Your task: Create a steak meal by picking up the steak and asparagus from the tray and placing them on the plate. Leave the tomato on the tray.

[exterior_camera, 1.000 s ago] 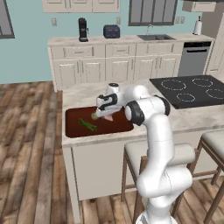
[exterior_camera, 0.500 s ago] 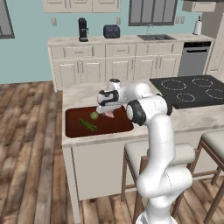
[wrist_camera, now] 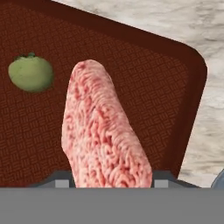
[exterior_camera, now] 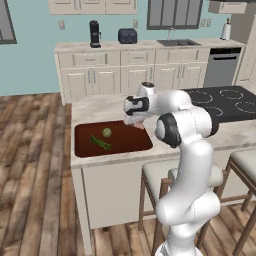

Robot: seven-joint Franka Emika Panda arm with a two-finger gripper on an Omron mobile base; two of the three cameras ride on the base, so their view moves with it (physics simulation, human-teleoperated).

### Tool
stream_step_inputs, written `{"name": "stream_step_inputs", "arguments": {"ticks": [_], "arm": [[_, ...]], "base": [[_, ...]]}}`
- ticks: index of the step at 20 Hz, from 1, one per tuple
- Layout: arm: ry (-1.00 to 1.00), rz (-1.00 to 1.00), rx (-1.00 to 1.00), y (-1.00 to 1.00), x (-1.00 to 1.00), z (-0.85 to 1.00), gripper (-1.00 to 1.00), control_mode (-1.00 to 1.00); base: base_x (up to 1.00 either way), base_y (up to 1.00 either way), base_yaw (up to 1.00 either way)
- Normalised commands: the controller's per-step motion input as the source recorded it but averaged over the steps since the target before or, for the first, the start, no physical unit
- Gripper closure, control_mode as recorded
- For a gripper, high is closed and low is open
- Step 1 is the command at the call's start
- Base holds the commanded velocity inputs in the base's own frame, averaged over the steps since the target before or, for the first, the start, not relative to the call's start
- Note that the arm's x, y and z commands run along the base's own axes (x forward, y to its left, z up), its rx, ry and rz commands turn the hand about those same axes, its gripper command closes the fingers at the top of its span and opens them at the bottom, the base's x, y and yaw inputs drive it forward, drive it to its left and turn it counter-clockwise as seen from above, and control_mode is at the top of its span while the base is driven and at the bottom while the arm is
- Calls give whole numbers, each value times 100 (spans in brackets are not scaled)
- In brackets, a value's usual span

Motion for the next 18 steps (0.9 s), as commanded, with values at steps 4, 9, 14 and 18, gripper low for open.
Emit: {"name": "stream_step_inputs", "arguments": {"ticks": [4,9,14,18], "arm": [[-9,0,0,-100,-69,6,100,-100],[-3,-1,0,-100,-40,0,100,-100],[0,-2,1,-93,-1,0,100,-100],[0,-1,1,-71,9,0,100,-100]], "base": [[0,0,0],[0,0,0],[0,0,0],[0,0,0]]}}
